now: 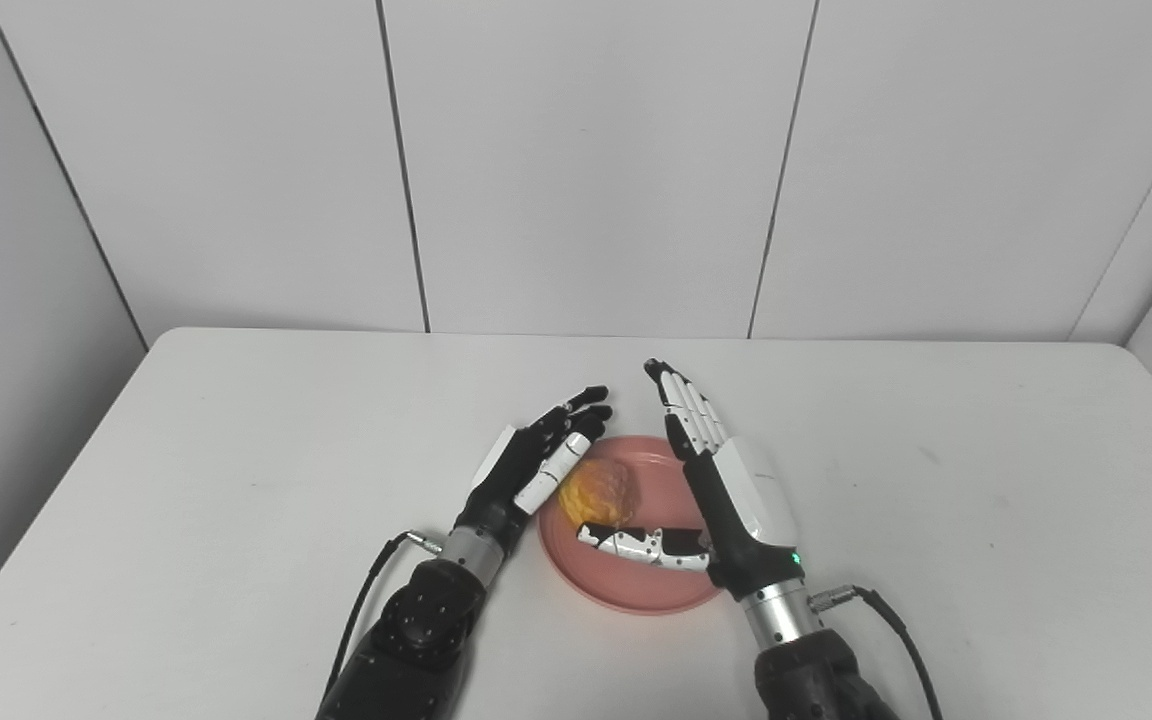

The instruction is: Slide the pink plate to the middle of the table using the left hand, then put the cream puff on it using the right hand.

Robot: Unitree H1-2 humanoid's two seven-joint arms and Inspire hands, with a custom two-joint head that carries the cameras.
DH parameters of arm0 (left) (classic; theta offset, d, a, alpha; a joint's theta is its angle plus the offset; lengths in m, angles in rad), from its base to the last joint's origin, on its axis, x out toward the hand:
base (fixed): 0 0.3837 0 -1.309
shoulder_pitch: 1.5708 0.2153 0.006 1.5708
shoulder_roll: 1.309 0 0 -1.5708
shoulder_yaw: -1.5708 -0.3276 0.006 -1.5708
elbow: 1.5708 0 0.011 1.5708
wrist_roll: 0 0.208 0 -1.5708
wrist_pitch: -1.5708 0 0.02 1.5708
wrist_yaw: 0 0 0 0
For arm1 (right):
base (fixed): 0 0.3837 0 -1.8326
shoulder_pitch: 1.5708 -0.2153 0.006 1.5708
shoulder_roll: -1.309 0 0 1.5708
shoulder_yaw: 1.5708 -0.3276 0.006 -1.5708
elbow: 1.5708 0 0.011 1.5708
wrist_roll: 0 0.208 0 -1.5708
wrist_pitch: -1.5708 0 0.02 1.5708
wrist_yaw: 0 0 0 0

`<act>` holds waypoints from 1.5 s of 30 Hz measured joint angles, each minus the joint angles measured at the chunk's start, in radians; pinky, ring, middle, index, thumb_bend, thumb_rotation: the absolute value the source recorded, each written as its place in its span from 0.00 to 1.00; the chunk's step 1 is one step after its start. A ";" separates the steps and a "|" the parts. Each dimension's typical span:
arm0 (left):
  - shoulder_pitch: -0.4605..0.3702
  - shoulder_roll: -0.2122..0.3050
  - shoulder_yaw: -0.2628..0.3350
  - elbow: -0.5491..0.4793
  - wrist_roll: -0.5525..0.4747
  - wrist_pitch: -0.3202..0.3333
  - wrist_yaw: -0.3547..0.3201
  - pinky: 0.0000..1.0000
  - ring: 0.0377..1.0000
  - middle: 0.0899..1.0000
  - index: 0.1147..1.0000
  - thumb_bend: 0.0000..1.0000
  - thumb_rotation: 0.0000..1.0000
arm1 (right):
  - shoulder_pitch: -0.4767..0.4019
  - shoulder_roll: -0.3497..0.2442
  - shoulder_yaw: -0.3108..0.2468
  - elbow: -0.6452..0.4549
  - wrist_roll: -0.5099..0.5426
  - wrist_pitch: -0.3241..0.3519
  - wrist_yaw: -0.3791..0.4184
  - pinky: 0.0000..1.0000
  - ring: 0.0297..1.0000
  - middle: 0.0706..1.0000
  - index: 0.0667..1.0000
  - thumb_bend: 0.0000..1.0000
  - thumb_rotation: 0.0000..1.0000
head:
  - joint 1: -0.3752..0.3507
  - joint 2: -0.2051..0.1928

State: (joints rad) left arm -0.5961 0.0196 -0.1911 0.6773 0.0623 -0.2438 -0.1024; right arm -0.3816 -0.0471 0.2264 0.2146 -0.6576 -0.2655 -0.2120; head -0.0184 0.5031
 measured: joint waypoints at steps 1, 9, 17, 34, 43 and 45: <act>0.000 0.000 0.000 0.001 0.000 -0.001 0.002 0.74 0.80 0.81 0.79 0.75 0.89 | 0.000 0.000 0.000 -0.001 0.000 0.000 0.000 1.00 1.00 1.00 1.00 1.00 0.53 | -0.003 0.002; -0.010 -0.003 0.040 0.024 -0.076 -0.003 -0.055 0.70 0.73 0.73 0.76 0.74 0.79 | 0.001 -0.003 -0.028 -0.075 0.011 0.000 -0.008 1.00 1.00 1.00 1.00 0.99 0.71 | -0.009 -0.011; 0.021 -0.005 0.074 -0.037 -0.088 0.013 -0.083 0.72 0.78 0.76 0.80 0.88 0.77 | 0.001 -0.009 -0.126 -0.153 0.123 0.019 -0.004 0.99 1.00 1.00 1.00 0.92 0.89 | -0.009 -0.011; 0.217 -0.164 0.150 -0.318 0.098 0.036 0.299 1.00 1.00 1.00 0.98 0.77 0.90 | 0.036 -0.042 -0.180 -0.119 0.224 0.183 0.062 0.92 0.98 0.99 0.95 0.80 1.00 | 0.014 0.051; 0.250 -0.166 0.160 -0.369 0.151 0.059 0.382 1.00 1.00 1.00 1.00 0.77 0.93 | 0.048 -0.033 -0.188 -0.098 0.341 0.240 0.120 0.83 0.92 0.94 0.92 0.78 0.98 | 0.049 0.097; 0.260 -0.166 0.160 -0.384 0.161 0.065 0.393 1.00 1.00 1.00 1.00 0.77 0.93 | 0.051 -0.028 -0.195 -0.096 0.382 0.262 0.139 0.81 0.90 0.92 0.92 0.77 0.98 | 0.052 0.098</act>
State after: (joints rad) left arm -0.3362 -0.1465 -0.0315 0.2937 0.2229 -0.1790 0.2909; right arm -0.3308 -0.0748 0.0317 0.1187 -0.2758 -0.0036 -0.0729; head 0.0337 0.6013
